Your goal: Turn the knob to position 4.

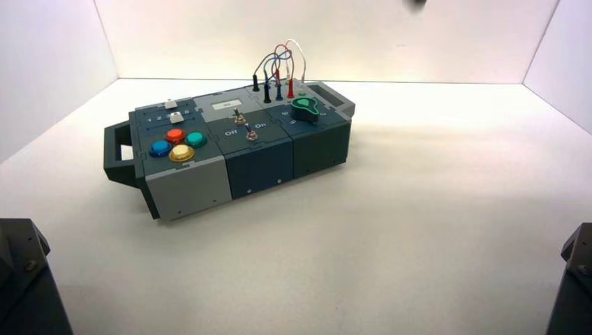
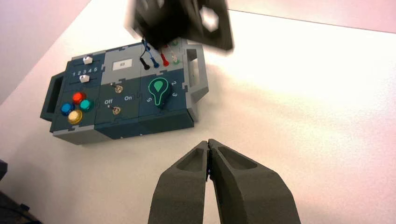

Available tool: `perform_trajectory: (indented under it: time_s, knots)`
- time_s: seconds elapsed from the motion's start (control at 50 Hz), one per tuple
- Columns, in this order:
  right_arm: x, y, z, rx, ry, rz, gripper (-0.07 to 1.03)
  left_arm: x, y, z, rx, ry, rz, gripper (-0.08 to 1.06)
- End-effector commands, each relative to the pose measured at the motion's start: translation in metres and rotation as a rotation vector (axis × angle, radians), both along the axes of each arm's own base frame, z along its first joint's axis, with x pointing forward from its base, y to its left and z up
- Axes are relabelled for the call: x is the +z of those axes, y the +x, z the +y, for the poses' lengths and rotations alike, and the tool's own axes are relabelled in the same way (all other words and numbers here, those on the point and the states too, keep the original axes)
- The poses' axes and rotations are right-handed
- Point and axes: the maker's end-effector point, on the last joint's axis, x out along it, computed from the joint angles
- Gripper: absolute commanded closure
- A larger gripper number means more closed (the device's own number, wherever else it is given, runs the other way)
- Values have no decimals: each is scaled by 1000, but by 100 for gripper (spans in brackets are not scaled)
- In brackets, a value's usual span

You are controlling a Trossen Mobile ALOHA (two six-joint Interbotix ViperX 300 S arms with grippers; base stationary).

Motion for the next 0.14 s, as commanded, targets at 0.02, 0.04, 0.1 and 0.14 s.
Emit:
perform_trajectory:
  time_s: [0.02,0.04,0.1,0.14]
  knots:
    - [6,3,2,9,1,-17,98,60,-4,4,19,-101,-71,101]
    - [5,3,2,8,2,-15,98,63,-5,5,19,-104,-72,101]
    - [4,4,3,8,2,-10,98,66,-6,8,20,-103,-82,101]
    - [4,4,2,9,-1,-9,99,64,-6,10,22,-97,-79,101]
